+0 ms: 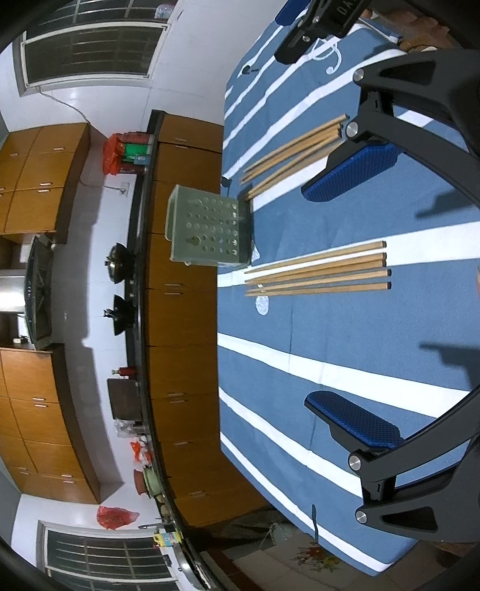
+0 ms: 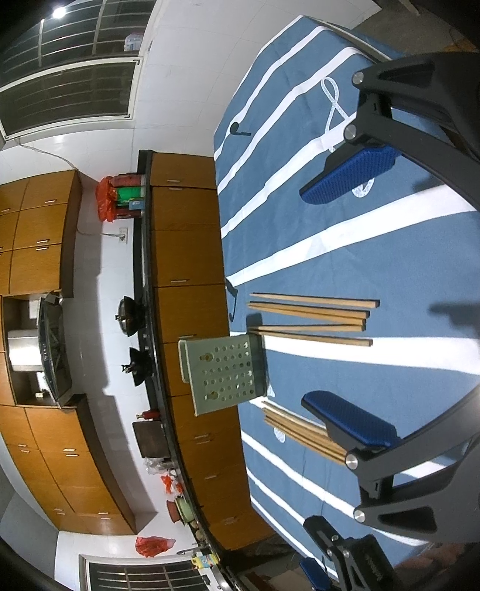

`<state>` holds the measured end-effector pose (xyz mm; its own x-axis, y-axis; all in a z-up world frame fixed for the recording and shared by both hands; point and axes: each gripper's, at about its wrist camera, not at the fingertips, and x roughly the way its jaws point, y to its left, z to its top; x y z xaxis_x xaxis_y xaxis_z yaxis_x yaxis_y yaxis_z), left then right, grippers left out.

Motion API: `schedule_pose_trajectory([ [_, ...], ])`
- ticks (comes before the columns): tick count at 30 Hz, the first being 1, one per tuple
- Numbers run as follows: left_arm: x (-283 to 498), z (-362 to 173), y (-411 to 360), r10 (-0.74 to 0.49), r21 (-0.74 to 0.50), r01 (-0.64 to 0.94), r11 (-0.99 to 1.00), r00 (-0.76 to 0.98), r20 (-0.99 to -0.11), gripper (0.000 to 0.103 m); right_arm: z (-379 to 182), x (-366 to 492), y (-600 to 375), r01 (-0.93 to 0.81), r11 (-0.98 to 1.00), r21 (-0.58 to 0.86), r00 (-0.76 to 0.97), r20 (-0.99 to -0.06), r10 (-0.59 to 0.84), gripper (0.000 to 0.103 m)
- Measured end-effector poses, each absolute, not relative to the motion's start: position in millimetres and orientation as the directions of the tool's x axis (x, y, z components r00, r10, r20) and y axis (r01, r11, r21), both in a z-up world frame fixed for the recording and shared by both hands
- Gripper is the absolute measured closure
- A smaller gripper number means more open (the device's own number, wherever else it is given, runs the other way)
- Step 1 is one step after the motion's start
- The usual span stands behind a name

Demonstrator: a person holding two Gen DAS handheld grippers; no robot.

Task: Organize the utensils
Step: 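Close the right tool on a wooden chopstick while the left tool grasps another chopstick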

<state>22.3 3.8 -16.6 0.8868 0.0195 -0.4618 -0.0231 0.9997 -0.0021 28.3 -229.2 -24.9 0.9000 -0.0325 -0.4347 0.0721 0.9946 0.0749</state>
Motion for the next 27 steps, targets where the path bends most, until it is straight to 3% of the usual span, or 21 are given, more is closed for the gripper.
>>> schedule_pose_trajectory([
  [12,86.1,-42.4,20.0,0.054,0.018,-0.054,0.998,0.787,-0.615,0.005,-49.9,110.4,-254.7,0.102,0.992,0.077,0.801,-0.597,-0.036,0.005],
  [14,97.9,-48.4,21.2,0.046,0.021,-0.043,0.999,0.765,-0.643,0.02,-57.3,124.7,-255.7,0.107,0.992,0.063,0.779,-0.625,-0.045,0.022],
  [17,109.5,-54.8,24.2,0.021,-0.008,-0.035,0.999,0.732,-0.681,0.034,-71.5,145.3,-256.8,0.089,0.995,0.05,0.726,-0.687,-0.03,0.047],
  [20,120.9,-62.3,26.7,-0.022,-0.054,-0.023,0.998,0.7,-0.713,0.046,-83.7,158.6,-258.2,0.073,0.995,0.069,0.69,-0.724,-0.001,0.06],
  [27,133.8,-71.5,20.2,-0.061,-0.055,0.031,0.998,0.654,-0.754,0.062,-97.8,172.6,-251.4,0.037,0.997,0.064,0.649,-0.76,0.025,0.067],
])
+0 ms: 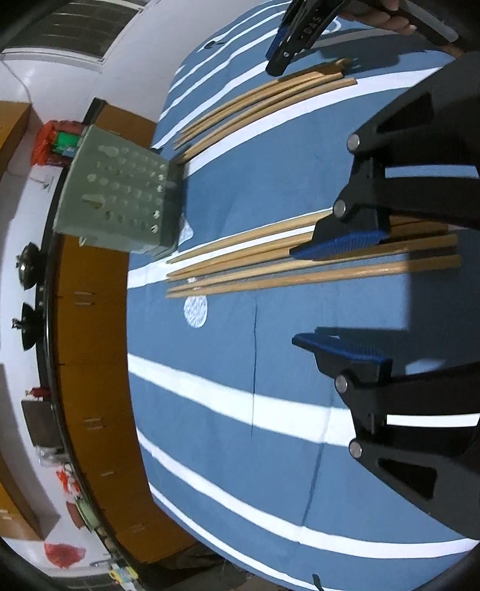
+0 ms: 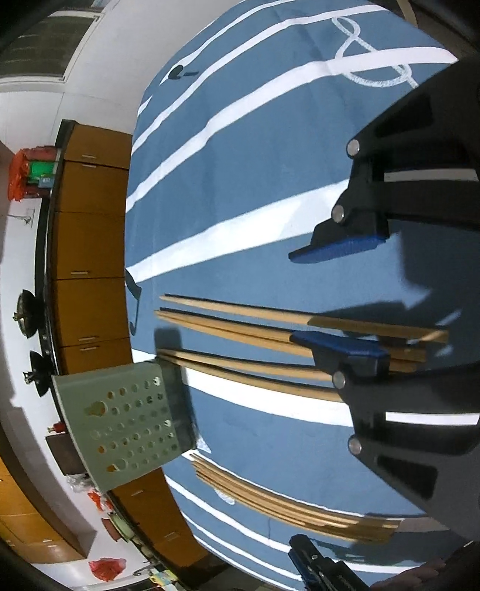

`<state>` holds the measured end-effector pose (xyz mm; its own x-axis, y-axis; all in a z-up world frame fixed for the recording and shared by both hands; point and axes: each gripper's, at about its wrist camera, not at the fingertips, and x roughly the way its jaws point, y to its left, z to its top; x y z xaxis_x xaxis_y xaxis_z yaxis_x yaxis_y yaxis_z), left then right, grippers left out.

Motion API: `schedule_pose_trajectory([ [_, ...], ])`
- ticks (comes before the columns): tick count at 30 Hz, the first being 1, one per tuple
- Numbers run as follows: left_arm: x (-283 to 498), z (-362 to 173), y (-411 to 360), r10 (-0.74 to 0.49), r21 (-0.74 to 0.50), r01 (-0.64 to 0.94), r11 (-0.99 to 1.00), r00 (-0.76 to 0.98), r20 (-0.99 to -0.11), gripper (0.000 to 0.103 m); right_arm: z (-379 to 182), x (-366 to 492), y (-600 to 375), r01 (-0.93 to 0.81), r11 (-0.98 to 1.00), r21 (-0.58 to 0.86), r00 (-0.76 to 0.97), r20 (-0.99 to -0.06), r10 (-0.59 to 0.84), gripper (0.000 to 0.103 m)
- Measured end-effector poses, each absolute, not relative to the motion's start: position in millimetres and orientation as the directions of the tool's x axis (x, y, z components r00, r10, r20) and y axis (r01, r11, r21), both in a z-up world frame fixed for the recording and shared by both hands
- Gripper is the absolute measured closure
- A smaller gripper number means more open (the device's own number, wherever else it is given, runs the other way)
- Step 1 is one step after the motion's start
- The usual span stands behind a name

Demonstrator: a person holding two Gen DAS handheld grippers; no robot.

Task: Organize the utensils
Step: 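Close the right tool on a wooden chopstick while the left tool grasps another chopstick, then lift the right tool's chopstick over the green holder while the left tool carries its chopstick there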

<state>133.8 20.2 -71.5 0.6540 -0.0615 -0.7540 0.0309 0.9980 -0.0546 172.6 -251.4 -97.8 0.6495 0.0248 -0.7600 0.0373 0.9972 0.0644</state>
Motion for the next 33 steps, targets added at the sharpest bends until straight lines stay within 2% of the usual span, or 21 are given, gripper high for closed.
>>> schedule_pose_trajectory([
  [4,135.5,-76.8,16.8,-0.077,-0.054,0.055,0.997,0.631,-0.772,0.071,-106.1,176.1,-246.4,0.026,0.998,0.051,0.632,-0.775,0.023,0.079],
  [8,137.4,-76.9,17.3,-0.073,-0.049,0.056,0.997,0.631,-0.773,0.076,-107.3,177.8,-246.4,0.03,0.999,0.025,0.64,-0.768,0.0,0.088],
  [15,140.0,-78.6,23.9,-0.09,-0.077,0.049,0.996,0.621,-0.778,0.078,-107.5,179.5,-252.4,0.041,0.999,0.025,0.64,-0.769,-0.008,0.089],
  [17,139.1,-79.7,18.5,-0.093,-0.062,0.071,0.996,0.616,-0.782,0.086,-107.6,179.4,-251.7,0.043,0.999,0.021,0.641,-0.767,-0.011,0.089],
  [21,138.6,-82.4,10.4,-0.061,-0.004,0.092,0.996,0.621,-0.781,0.091,-107.6,179.5,-250.8,0.035,0.999,0.013,0.641,-0.767,-0.012,0.089],
  [22,140.4,-82.6,10.5,-0.052,0.006,0.091,0.996,0.621,-0.782,0.094,-107.6,179.9,-250.7,0.03,0.999,0.011,0.641,-0.767,-0.011,0.092],
  [33,165.1,-83.0,33.0,-0.037,-0.008,0.049,0.999,0.626,-0.779,0.095,-107.9,203.1,-263.4,0.067,0.998,0.019,0.645,-0.764,-0.029,0.094],
])
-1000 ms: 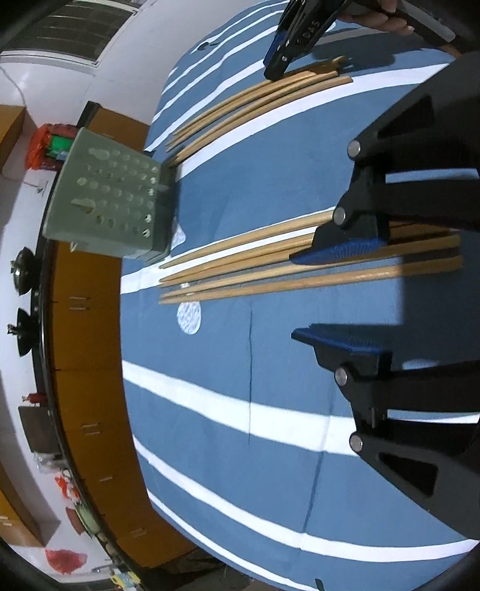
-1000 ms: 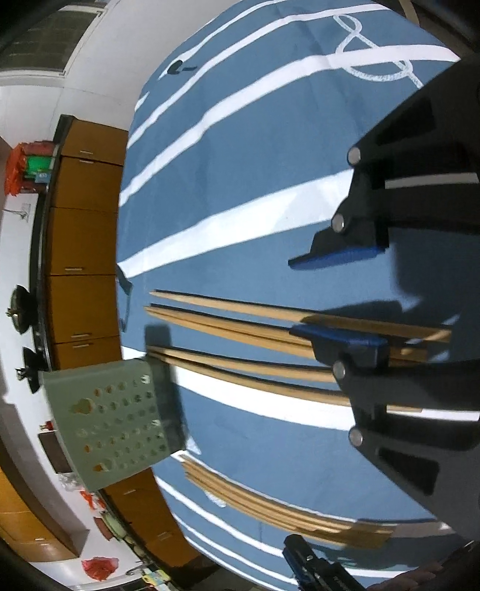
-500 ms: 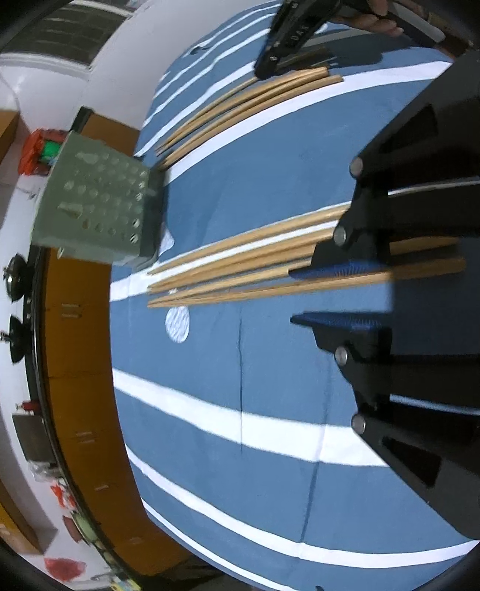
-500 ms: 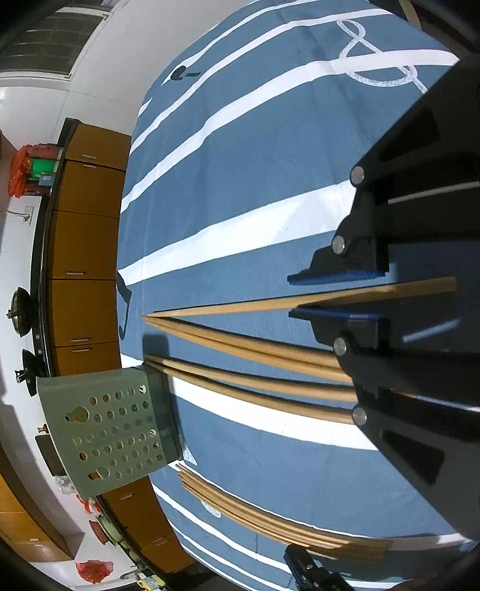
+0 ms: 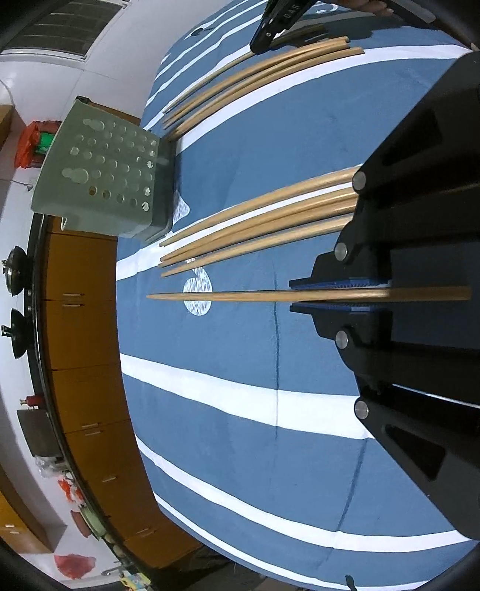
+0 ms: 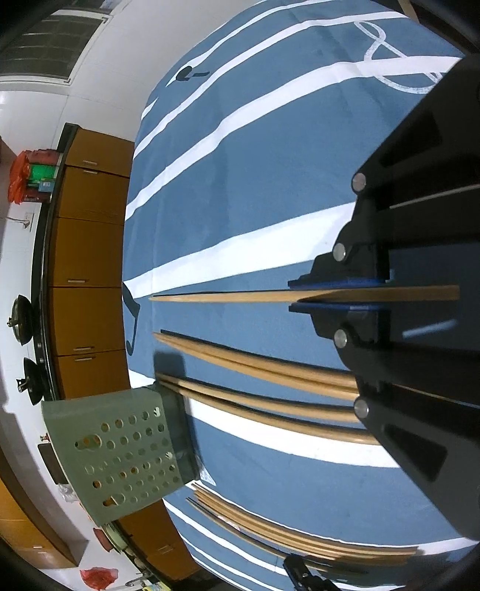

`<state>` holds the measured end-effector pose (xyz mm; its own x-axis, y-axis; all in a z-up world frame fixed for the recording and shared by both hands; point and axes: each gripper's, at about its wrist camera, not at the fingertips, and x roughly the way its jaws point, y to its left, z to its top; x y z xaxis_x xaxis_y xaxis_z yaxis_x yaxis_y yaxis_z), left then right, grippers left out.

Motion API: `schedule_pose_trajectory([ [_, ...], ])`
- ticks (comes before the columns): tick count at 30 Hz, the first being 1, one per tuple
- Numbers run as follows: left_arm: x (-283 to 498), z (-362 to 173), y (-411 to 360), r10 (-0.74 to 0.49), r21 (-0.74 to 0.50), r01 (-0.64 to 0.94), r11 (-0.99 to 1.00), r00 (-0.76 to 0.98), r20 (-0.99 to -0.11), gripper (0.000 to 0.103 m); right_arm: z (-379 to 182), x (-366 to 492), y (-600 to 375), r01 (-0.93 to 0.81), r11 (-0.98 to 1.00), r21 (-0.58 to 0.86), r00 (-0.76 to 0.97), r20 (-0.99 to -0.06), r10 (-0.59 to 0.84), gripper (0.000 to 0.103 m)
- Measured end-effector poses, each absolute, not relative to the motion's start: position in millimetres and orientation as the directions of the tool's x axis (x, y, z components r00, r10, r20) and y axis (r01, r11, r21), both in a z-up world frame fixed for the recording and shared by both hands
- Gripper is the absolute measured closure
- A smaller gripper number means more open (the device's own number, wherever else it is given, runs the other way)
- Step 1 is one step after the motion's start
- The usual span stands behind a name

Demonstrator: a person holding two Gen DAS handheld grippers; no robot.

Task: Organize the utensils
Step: 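Lift the right tool's chopstick over the green holder while the left tool carries its chopstick there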

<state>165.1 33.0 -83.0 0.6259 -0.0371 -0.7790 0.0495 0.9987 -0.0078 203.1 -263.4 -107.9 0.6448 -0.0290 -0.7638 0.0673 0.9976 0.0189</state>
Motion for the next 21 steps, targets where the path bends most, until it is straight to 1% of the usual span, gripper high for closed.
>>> schedule_pose_trajectory([
  [5,159.0,-83.3,33.2,-0.054,-0.028,0.052,0.998,0.628,-0.776,0.095,-108.7,198.2,-263.5,0.058,0.998,0.018,0.645,-0.763,-0.024,0.095],
  [9,158.1,-80.2,32.9,-0.053,-0.02,0.06,0.998,0.624,-0.78,0.096,-103.3,194.7,-264.8,0.045,0.999,0.02,0.652,-0.758,-0.014,0.095],
  [11,155.6,-69.7,34.6,-0.047,-0.011,0.06,0.998,0.65,-0.759,0.096,-90.9,190.6,-268.4,0.05,0.998,0.024,0.677,-0.735,-0.016,0.095],
  [18,152.0,-5.8,45.0,-0.047,-0.021,0.043,0.999,0.776,-0.629,0.096,-36.7,182.8,-284.9,0.07,0.996,0.055,0.773,-0.634,-0.019,0.095],
  [21,152.8,11.6,48.2,-0.041,-0.025,0.032,0.999,0.806,-0.591,0.096,-18.5,178.9,-288.4,0.073,0.995,0.063,0.806,-0.592,-0.021,0.095],
])
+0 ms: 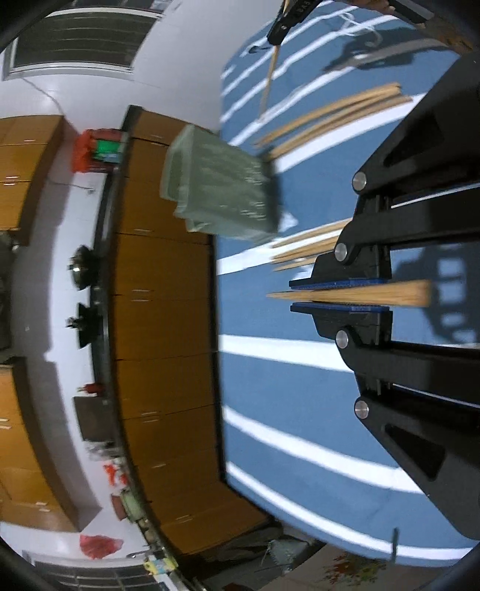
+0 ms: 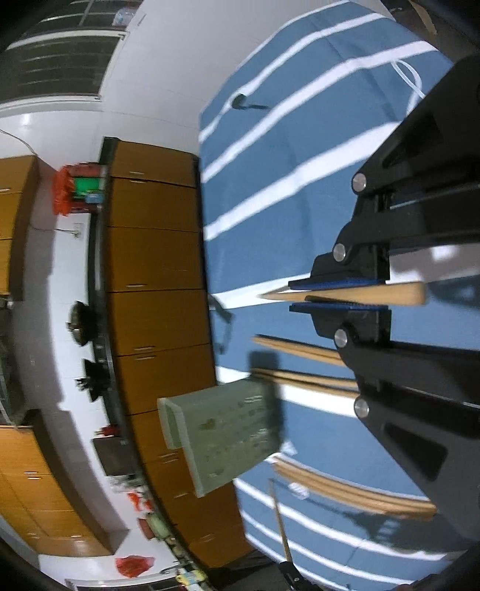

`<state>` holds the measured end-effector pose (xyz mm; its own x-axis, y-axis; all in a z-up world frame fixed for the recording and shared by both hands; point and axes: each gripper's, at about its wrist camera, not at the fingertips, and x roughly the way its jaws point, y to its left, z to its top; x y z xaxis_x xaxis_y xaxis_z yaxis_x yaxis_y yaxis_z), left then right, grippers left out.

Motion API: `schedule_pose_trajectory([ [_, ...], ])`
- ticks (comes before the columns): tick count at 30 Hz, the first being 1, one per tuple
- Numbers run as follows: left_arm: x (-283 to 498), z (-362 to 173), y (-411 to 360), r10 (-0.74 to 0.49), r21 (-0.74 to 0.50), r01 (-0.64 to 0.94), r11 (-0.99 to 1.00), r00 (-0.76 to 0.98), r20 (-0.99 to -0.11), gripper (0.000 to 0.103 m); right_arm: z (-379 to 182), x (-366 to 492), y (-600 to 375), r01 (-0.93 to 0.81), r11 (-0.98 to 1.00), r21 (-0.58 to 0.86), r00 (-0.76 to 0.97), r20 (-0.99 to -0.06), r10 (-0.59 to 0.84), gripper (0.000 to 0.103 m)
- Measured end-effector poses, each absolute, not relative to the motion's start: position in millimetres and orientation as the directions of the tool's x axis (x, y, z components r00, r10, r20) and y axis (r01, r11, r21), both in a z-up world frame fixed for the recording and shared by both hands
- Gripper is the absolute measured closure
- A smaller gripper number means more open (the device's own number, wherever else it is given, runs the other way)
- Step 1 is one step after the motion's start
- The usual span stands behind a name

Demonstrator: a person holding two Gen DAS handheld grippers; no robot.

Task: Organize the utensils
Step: 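Lift the right tool's chopstick over the green holder while the left tool carries its chopstick there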

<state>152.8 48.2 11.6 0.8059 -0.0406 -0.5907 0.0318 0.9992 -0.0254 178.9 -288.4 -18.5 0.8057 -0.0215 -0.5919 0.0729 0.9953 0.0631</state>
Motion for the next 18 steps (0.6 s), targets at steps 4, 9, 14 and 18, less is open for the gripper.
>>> schedule_pose_trajectory([
  [4,157.0,28.0,52.9,-0.041,-0.048,0.017,0.999,0.829,-0.558,0.096,1.6,177.6,-290.3,0.075,0.995,0.071,0.84,-0.542,-0.025,0.095],
  [9,171.5,51.0,57.4,-0.038,-0.051,0.014,0.999,0.856,-0.516,0.096,24.9,185.5,-288.3,0.06,0.996,0.059,0.874,-0.486,-0.024,0.095],
  [14,182.3,98.9,61.1,-0.051,-0.072,0.022,0.997,0.905,-0.421,0.096,81.8,195.3,-288.2,0.033,0.996,0.086,0.932,-0.363,0.001,0.095],
  [18,179.7,147.5,48.1,-0.084,-0.073,0.065,0.995,0.951,-0.297,0.096,132.9,194.0,-280.9,-0.033,0.992,0.124,0.968,-0.243,0.063,0.095],
])
